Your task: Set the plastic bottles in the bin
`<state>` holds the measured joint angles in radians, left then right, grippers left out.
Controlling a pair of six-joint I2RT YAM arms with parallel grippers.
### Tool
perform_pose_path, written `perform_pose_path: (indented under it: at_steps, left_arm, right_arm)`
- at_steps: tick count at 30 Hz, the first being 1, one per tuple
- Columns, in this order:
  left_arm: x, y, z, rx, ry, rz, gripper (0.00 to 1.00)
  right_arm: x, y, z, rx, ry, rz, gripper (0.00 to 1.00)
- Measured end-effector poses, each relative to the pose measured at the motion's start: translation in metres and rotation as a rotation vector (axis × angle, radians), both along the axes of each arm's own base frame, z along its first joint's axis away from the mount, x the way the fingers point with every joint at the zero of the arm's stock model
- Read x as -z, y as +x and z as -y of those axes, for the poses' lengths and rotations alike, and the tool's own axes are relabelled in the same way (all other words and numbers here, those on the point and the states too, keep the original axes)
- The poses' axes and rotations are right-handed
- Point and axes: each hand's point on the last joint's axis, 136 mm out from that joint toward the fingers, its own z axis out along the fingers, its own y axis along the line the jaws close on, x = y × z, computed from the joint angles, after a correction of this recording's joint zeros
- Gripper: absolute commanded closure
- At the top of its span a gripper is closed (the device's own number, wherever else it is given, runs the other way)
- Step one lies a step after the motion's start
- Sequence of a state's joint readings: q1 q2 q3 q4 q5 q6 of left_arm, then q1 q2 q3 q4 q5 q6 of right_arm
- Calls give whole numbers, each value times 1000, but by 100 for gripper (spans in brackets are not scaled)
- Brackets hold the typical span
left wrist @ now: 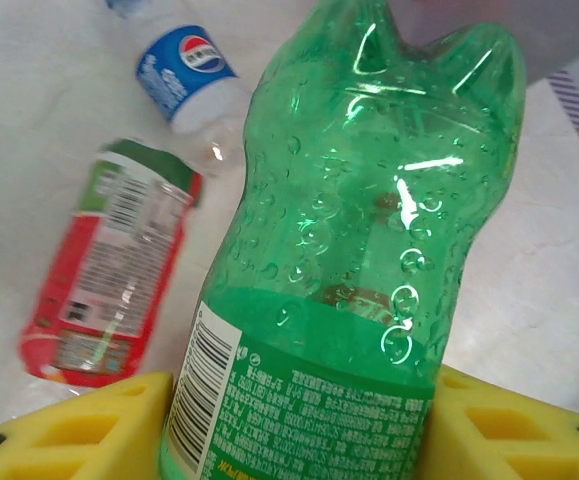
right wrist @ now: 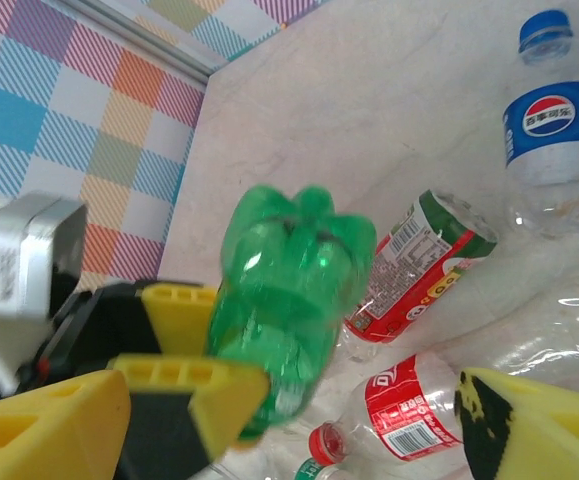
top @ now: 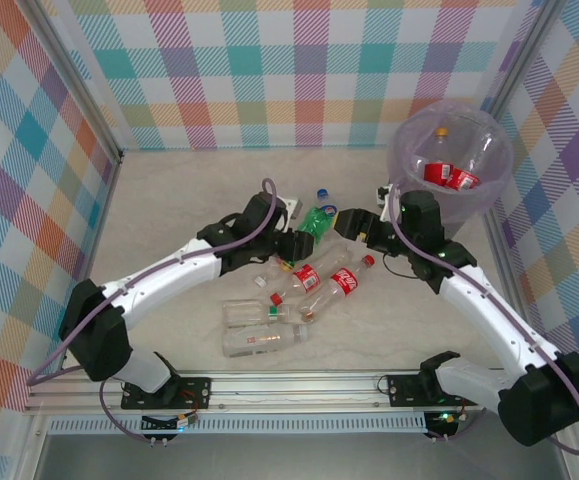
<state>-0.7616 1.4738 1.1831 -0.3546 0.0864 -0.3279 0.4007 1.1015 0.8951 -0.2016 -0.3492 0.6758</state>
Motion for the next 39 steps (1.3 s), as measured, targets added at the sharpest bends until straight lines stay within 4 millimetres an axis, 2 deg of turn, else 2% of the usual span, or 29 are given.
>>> perform_pose_path:
  at_steps: [6, 14, 29, 39]
  left_arm:
    - [-18, -6, 4, -15, -69, 19, 46]
    - [-32, -7, 18, -4, -135, 47, 46]
    - [-32, -15, 31, 26, -164, 26, 47]
    - [-21, -18, 44, 58, -170, -4, 47]
  right_arm:
    - [10, 9, -10, -21, 11, -21, 11]
    - [8, 11, -22, -60, 48, -15, 11]
    - [10, 17, -28, -64, 64, -12, 16]
    - [16, 19, -25, -31, 73, -19, 33]
